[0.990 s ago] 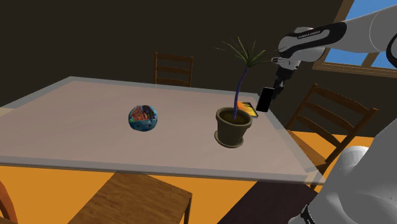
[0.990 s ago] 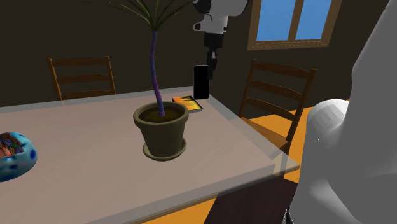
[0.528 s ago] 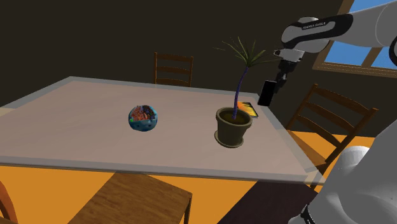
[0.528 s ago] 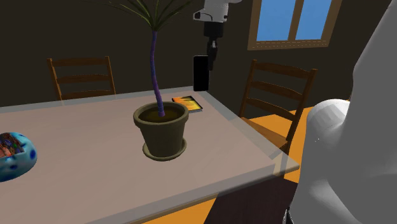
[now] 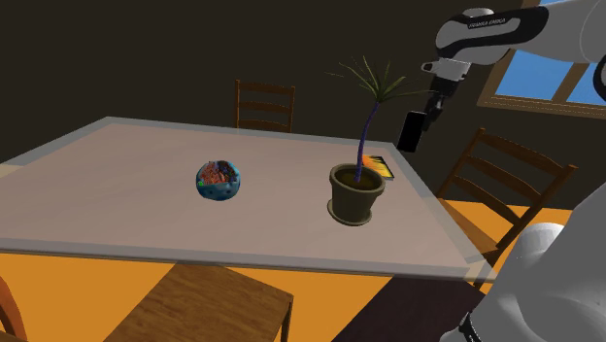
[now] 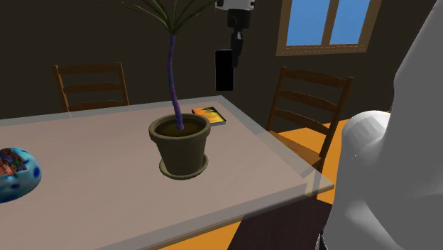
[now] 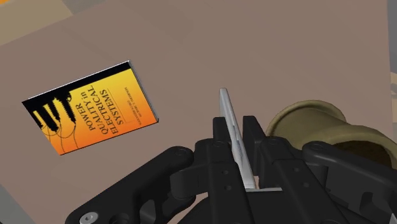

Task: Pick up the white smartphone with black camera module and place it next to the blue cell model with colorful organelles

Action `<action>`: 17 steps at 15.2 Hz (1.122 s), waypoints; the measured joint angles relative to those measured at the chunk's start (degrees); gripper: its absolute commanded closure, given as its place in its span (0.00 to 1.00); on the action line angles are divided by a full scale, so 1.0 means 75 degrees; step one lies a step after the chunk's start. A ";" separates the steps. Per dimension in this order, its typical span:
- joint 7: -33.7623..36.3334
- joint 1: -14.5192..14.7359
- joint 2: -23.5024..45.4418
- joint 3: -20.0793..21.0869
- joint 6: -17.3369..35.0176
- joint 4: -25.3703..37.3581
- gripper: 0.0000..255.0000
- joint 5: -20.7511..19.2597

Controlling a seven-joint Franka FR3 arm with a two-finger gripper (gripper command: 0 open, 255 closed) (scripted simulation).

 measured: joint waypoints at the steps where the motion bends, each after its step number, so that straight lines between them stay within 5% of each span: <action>1: 0.0010 0.0004 -0.0006 0.0008 -0.0088 0.0084 1.00 -0.0003; 17: 0.3126 0.0917 -0.0849 0.2102 0.0199 -0.0910 1.00 -0.0336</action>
